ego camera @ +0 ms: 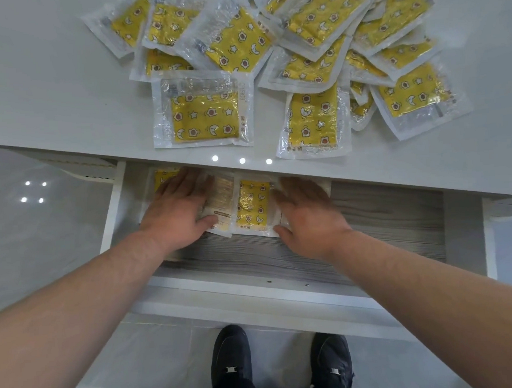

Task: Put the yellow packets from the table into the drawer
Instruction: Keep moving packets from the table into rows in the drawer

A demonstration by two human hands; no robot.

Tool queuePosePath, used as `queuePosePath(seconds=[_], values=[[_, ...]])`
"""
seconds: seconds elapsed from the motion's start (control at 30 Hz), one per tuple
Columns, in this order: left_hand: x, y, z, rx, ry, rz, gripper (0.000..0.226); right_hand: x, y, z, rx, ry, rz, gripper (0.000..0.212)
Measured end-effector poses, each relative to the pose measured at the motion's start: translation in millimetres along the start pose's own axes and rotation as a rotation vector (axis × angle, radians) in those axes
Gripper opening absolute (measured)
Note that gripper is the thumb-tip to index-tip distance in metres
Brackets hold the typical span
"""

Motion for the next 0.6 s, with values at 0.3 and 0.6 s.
queuePosePath(seconds=[0.3, 0.6], values=[[-3.4, 0.1, -2.5, 0.049, -0.027, -0.035, 0.093, -19.0, 27.5, 15.7, -0.005, -0.013, 0.073, 0.069], [8.5, -10.9, -18.5, -0.128, -0.014, -0.129, 0.068, -15.6, -27.1, -19.6, -0.181, 0.057, -0.033, 0.057]])
Point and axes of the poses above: each hand's wrist, its own y-axis towards the middle knuckle, its own x-axis out of the back of the hand, z = x × y, the point moved 7 cm from there along y, towards the middle knuckle, and after that the axes turned 4 degrees about x, right-handed, at the moved point
